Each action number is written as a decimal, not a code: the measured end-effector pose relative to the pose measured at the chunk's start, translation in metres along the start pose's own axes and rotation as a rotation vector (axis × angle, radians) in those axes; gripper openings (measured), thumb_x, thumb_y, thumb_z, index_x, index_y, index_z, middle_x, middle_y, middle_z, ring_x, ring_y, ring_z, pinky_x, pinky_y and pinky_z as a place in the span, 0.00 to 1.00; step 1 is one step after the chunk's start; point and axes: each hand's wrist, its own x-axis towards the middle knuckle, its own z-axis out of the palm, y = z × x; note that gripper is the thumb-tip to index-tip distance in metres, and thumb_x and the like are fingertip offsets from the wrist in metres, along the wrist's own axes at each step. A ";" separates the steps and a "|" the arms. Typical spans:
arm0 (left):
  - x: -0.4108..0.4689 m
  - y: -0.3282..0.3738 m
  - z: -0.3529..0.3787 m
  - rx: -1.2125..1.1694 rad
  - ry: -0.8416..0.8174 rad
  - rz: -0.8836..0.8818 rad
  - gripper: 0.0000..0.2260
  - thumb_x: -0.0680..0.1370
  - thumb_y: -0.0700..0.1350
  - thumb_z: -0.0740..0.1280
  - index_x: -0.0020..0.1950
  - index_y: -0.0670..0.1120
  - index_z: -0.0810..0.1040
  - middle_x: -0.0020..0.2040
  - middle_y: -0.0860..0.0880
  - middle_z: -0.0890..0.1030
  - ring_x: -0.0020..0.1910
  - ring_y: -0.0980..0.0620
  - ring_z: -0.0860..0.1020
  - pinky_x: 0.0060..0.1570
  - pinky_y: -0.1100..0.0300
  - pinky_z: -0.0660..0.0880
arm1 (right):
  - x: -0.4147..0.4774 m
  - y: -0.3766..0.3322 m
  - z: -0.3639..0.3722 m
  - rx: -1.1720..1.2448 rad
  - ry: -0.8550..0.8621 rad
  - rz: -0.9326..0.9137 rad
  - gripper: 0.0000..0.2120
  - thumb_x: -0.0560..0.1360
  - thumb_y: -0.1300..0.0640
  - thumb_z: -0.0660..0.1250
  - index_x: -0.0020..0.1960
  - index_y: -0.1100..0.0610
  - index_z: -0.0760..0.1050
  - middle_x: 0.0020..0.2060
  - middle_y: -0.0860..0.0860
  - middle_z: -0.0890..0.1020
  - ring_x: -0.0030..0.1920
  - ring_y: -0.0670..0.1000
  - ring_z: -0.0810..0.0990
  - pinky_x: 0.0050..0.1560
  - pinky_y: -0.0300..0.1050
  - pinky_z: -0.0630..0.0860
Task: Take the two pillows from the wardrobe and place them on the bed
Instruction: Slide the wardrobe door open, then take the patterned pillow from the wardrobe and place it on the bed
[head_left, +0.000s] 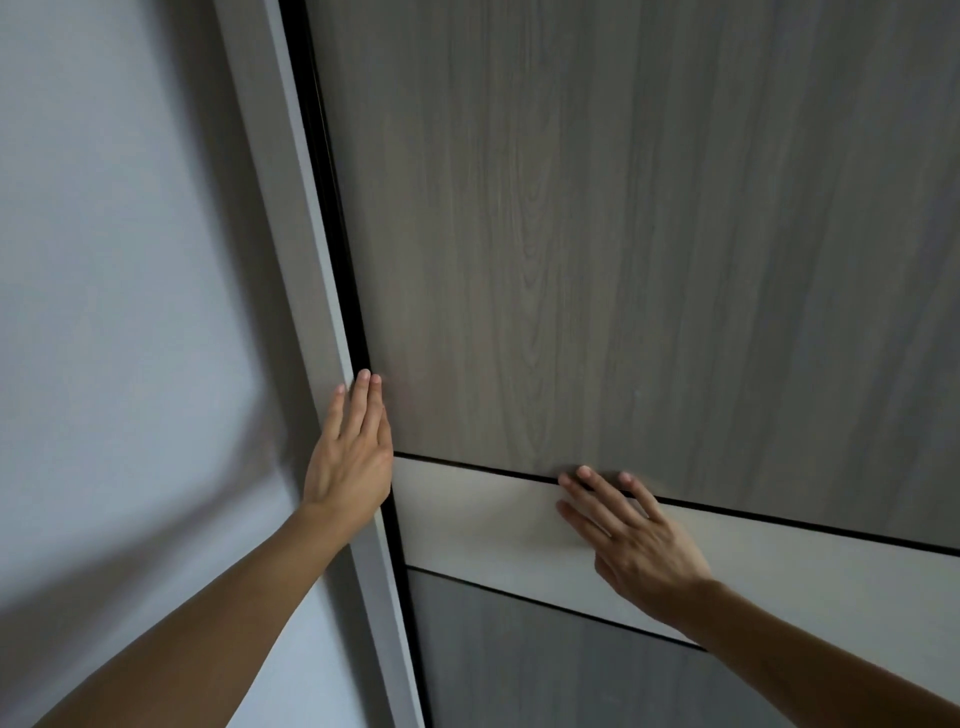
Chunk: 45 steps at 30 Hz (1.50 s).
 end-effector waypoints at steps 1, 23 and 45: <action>0.000 -0.002 -0.001 0.013 -0.010 -0.003 0.27 0.76 0.45 0.55 0.72 0.33 0.60 0.76 0.33 0.55 0.76 0.34 0.49 0.74 0.38 0.42 | 0.002 -0.002 0.001 -0.001 -0.002 -0.002 0.36 0.65 0.55 0.72 0.71 0.55 0.67 0.75 0.55 0.62 0.75 0.56 0.57 0.74 0.57 0.47; -0.088 0.284 -0.174 -0.812 -0.019 0.596 0.13 0.56 0.45 0.79 0.27 0.47 0.74 0.22 0.49 0.76 0.21 0.49 0.76 0.19 0.64 0.68 | -0.305 0.052 -0.064 0.251 -0.386 0.495 0.09 0.64 0.57 0.67 0.44 0.54 0.78 0.38 0.50 0.81 0.38 0.54 0.80 0.39 0.46 0.77; -0.277 0.677 -0.417 -0.935 -0.453 1.091 0.11 0.77 0.50 0.57 0.48 0.46 0.75 0.52 0.46 0.82 0.53 0.43 0.79 0.48 0.52 0.73 | -0.773 0.137 -0.134 0.246 -0.942 1.137 0.16 0.74 0.51 0.59 0.60 0.51 0.73 0.57 0.50 0.78 0.60 0.53 0.75 0.58 0.47 0.69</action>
